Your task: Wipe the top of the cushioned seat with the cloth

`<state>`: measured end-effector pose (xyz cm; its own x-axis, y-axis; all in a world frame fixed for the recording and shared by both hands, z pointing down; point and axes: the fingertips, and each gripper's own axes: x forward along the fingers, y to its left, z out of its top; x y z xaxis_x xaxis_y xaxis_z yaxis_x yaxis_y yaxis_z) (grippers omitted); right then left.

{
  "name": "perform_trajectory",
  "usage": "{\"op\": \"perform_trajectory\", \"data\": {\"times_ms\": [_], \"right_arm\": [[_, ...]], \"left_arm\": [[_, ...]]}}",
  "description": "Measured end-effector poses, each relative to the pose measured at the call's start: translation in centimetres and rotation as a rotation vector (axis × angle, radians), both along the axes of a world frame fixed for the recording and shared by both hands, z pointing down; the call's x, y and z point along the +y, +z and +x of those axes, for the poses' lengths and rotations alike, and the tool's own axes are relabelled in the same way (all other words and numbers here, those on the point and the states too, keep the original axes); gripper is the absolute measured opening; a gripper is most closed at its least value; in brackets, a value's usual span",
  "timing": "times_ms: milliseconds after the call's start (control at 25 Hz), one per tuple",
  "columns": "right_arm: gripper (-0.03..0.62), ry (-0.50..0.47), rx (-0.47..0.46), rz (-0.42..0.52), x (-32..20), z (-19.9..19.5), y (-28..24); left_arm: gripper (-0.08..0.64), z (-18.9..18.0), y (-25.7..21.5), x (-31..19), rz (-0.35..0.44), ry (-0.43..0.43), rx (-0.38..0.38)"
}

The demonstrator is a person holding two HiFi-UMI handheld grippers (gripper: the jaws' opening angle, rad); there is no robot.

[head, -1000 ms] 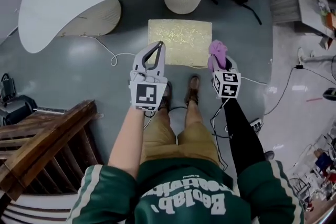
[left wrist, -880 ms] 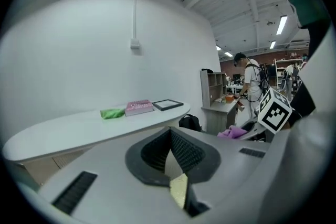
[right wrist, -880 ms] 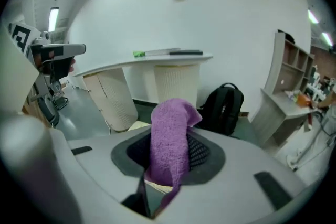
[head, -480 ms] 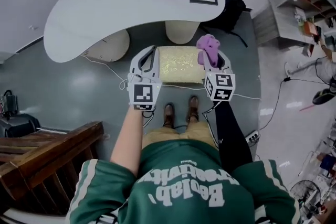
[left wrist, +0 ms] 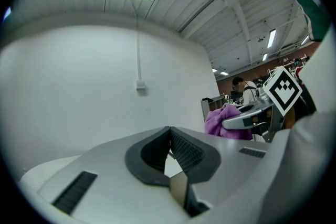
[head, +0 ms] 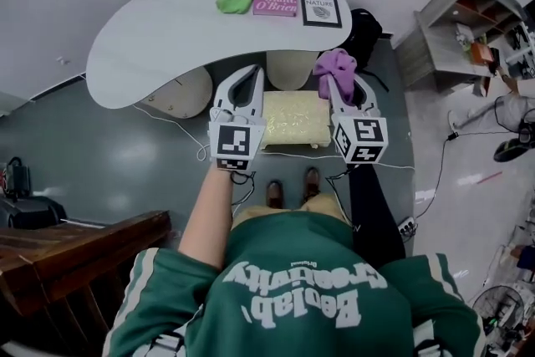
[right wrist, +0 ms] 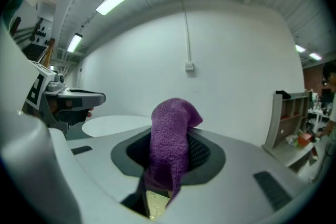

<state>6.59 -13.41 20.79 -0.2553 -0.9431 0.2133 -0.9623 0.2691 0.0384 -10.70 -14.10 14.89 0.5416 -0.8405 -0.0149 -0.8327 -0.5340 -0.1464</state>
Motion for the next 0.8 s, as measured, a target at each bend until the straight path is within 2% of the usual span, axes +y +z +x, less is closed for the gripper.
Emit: {"op": "perform_trajectory", "data": {"times_ms": [320,800], "right_arm": [[0.133,-0.038,-0.001,0.071,1.8,-2.4,-2.6],[0.124,-0.062,0.026,0.094,3.3,-3.8,-3.5]], "left_arm": [[0.015,-1.0,-3.3,1.6,0.069,0.028,0.035],[0.015,-1.7,-4.1,2.8,0.088,0.038,0.037]]}}
